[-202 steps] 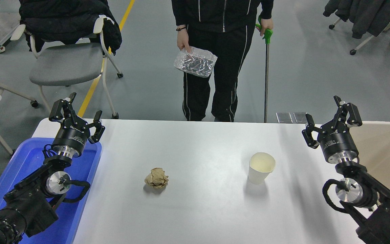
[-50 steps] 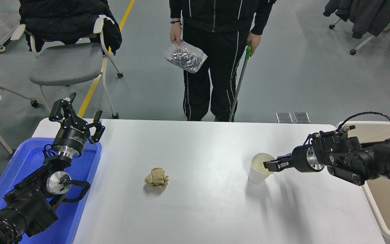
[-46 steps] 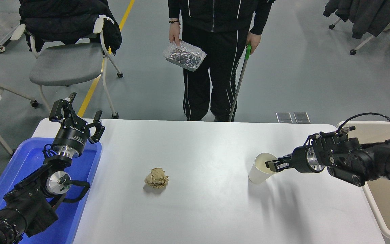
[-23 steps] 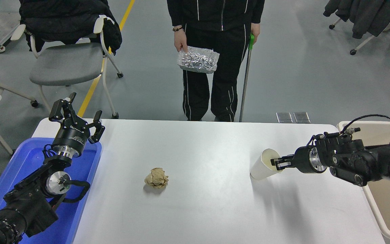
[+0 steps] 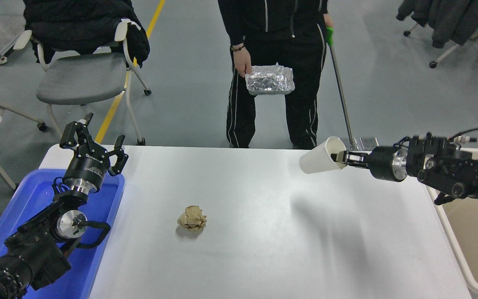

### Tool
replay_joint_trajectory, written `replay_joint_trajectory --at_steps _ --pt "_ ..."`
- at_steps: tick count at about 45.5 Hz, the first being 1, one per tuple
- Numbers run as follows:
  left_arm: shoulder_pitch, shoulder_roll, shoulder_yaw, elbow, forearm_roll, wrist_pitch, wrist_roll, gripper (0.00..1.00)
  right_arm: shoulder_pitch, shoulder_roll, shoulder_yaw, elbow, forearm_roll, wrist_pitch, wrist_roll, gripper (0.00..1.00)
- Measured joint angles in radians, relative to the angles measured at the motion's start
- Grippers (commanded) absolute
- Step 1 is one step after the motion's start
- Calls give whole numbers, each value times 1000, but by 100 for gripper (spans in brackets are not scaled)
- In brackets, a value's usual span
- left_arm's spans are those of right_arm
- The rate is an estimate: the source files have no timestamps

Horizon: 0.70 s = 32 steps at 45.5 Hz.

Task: Dispose of the paper cup in the dustbin

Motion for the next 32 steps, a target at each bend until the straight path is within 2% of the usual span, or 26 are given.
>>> replay_joint_trajectory --at_steps 20,32 --pt "0 0 0 0 0 0 -1 100 -8 -183 175 -22 141 109 7 0" --pt "0 1 0 0 0 0 0 100 -81 -228 199 -191 256 126 6 0"
